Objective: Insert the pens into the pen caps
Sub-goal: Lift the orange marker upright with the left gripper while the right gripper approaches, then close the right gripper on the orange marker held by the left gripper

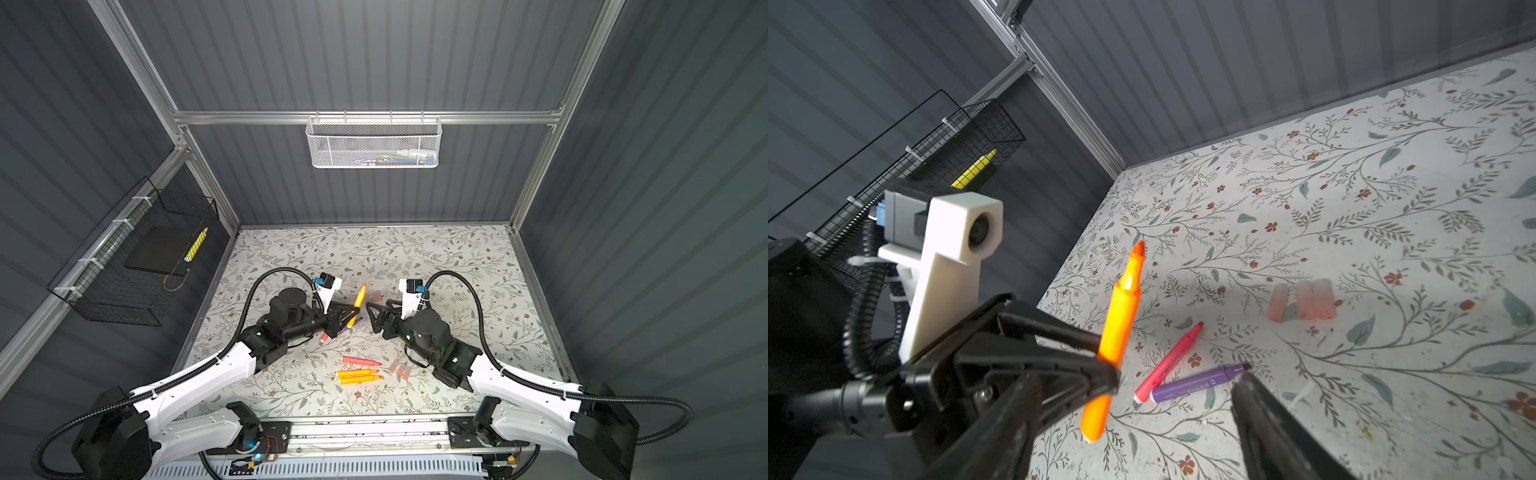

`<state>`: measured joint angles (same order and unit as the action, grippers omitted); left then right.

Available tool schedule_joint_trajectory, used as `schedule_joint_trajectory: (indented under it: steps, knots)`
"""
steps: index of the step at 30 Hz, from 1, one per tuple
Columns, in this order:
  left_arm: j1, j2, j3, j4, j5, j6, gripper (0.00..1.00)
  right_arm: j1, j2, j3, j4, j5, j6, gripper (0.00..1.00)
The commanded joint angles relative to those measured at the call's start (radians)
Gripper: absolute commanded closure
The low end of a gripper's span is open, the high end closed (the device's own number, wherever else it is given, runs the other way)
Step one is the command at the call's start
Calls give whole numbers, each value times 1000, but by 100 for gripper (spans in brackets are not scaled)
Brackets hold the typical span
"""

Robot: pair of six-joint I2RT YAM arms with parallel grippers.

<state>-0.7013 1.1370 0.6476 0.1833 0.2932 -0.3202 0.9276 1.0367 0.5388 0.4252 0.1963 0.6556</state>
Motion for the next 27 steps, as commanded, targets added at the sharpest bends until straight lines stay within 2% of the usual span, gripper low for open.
schedule_joint_trajectory:
  steps: [1, 7, 12, 20, 25, 27]
  knots:
    - [-1, 12, -16, 64, 17, 38, 100, 5, -13, -2, 40, 31, 26, 26]
    - [-10, 19, -47, 128, 77, 38, 100, 9, -4, -23, 76, 22, 72, 33]
    - [-14, 11, -46, 135, 99, 44, 100, 13, 14, -12, 80, 37, 77, 34]
    - [-26, 19, -54, 154, 119, 42, 100, 14, 131, 31, 124, 0, 116, 40]
    - [-29, 21, -52, 140, 129, 57, 100, 14, 173, 62, 119, 0, 115, 50]
    - [-30, 26, -52, 144, 133, 61, 100, 14, 181, 67, 121, 4, 113, 51]
